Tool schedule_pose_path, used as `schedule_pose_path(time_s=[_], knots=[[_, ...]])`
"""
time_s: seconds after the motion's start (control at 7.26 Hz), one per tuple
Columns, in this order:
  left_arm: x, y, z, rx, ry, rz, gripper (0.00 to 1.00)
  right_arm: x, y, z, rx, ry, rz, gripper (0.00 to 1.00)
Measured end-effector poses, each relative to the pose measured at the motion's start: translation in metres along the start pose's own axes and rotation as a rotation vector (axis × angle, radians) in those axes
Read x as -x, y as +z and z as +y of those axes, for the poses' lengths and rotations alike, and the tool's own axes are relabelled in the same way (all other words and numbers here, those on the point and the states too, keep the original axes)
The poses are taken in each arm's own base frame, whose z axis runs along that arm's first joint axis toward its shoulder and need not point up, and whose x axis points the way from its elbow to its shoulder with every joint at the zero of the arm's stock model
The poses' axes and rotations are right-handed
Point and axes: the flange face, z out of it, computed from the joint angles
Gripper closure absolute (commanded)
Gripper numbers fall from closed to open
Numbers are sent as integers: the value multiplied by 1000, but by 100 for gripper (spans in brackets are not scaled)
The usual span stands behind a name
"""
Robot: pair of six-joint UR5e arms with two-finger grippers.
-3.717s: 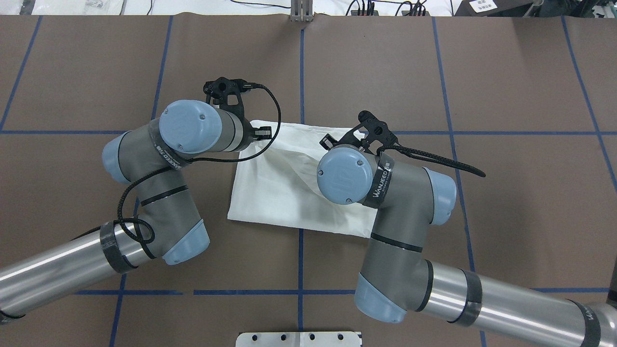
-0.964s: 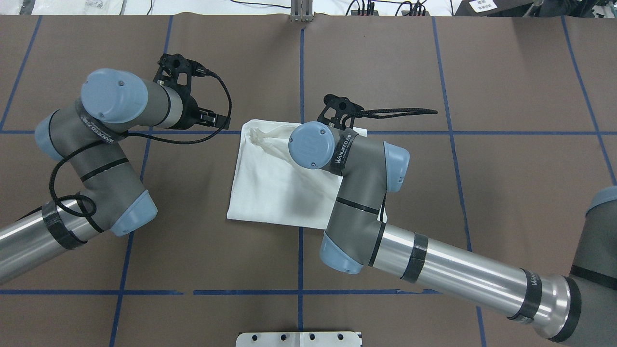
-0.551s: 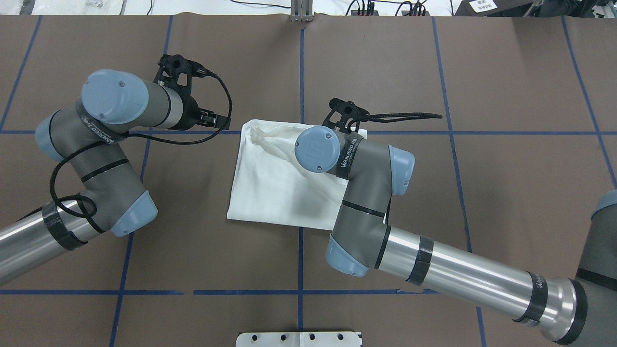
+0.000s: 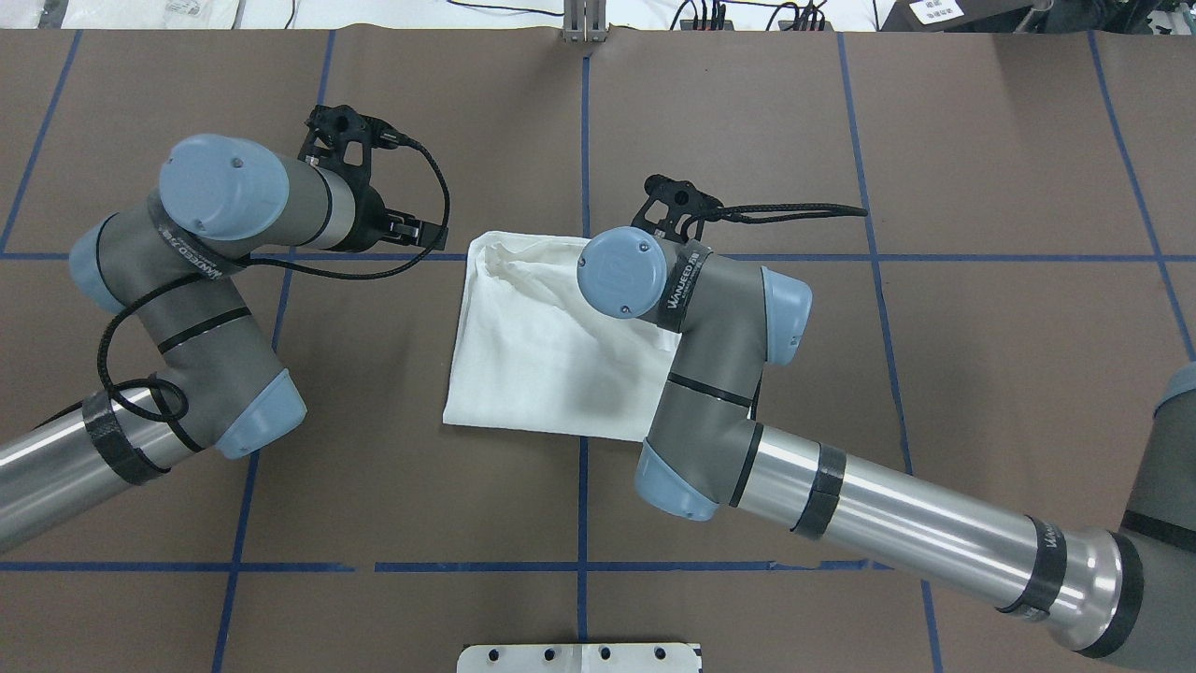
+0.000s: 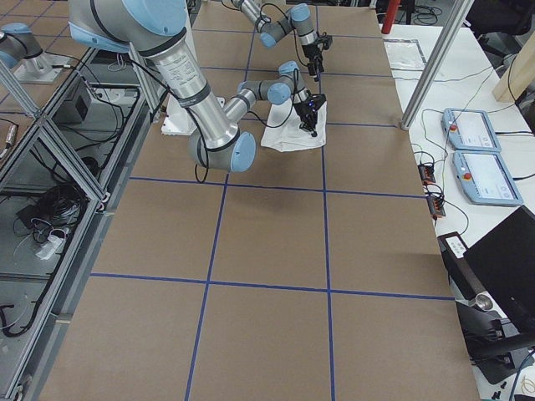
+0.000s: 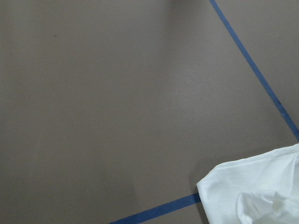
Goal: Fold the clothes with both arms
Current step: 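Press down along the folded shirt's top with the right gripper, then smooth the folded shirt toward the robot with the right gripper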
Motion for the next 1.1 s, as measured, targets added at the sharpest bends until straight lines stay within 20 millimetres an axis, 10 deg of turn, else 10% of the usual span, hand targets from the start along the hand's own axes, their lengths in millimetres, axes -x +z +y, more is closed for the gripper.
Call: schedule_pose_path(time_s=[0.28,0.41,1.1], knots=[[0,0,0,-1,-11,0,0,-5,11,-36,-32,23,17,100],[0,-1,0,-1,-14,1,0,-7,19,-42,-41,18,32,1],[-1,-1,0,-1,-14,2,0,31,-18,-70,19,-84,-30,0]])
